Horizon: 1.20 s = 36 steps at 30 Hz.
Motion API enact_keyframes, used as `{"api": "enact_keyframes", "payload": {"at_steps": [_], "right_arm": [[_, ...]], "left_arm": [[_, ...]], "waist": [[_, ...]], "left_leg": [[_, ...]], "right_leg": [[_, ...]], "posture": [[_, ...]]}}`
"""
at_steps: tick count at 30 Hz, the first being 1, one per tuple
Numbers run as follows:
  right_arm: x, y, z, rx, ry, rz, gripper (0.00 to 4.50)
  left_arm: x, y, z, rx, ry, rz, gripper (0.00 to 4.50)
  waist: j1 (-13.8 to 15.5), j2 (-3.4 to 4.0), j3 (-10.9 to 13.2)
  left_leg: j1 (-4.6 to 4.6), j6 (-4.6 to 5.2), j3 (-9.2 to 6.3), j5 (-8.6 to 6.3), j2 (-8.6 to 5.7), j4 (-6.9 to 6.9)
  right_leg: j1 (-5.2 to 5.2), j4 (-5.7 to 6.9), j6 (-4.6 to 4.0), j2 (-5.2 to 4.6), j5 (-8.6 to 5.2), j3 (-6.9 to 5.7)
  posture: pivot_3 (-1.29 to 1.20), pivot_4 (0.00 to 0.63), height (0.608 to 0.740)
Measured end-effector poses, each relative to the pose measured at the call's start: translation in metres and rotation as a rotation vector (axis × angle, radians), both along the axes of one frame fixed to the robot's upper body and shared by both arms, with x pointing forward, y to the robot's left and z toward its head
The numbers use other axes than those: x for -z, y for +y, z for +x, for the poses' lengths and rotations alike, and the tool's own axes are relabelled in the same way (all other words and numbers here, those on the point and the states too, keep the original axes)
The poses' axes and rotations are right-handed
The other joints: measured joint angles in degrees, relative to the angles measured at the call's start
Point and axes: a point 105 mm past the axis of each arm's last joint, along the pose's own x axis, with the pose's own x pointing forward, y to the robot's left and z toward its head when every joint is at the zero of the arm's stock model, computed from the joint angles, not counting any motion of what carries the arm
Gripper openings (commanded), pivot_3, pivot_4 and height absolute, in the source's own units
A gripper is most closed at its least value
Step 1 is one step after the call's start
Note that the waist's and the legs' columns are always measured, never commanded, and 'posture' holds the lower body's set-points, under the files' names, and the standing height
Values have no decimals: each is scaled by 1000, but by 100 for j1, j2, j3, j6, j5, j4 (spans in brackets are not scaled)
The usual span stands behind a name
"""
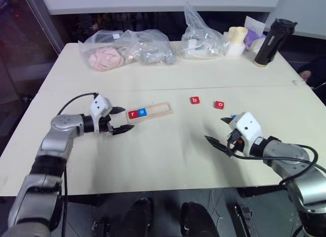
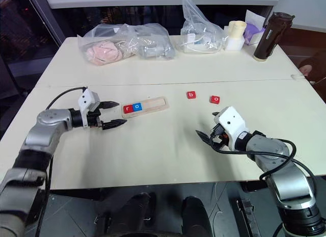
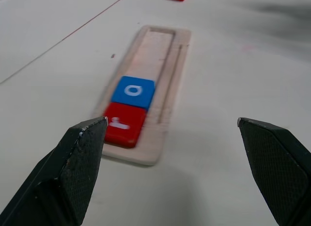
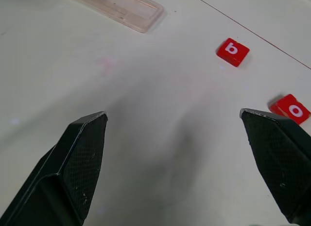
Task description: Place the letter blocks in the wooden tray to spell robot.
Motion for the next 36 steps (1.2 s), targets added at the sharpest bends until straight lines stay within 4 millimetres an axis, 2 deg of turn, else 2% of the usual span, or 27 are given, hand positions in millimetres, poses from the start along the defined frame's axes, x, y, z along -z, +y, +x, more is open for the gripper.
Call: {"api": "enact_keyframes", "payload": {"at_steps": [4, 9, 15, 26, 36], "right_arm": [[1, 4, -3, 4, -5, 8, 4481], [4, 3, -6, 25, -1, 7, 4481], [3, 4, -8, 27, -8, 5, 4481], [4, 4, -9, 33, -3, 3, 4481], [7, 4, -13, 43, 7, -2, 4481]], "left_arm": [[4, -2, 13, 34, 29, 33, 4500], [13, 4, 17, 50, 87, 88, 4500], [13, 11, 23, 16, 103, 131, 4500], [22, 8, 25, 5, 148, 165, 4500], [21, 3, 29, 9, 147, 210, 4500]], "waist": [[-4, -3, 1], [-18, -13, 7], [-8, -23, 13], [-14, -29, 16], [-9, -30, 15]], "left_leg": [[-3, 4, 0, -1, -3, 4], [-3, 5, 0, -1, 0, 4], [-5, 6, 0, -2, -2, 13], [-7, 7, 0, -1, -3, 17], [-6, 8, 1, -1, -3, 28]], "right_leg": [[0, 3, 9, 1, 2, -2], [-5, 9, 12, 6, 4, -3], [-1, 10, 21, 10, 8, -5], [-1, 13, 26, 16, 11, -6], [2, 21, 29, 17, 13, -6]], "posture": [[0, 150, 725], [0, 150, 725], [0, 150, 725], [0, 150, 725], [0, 150, 725]]}}
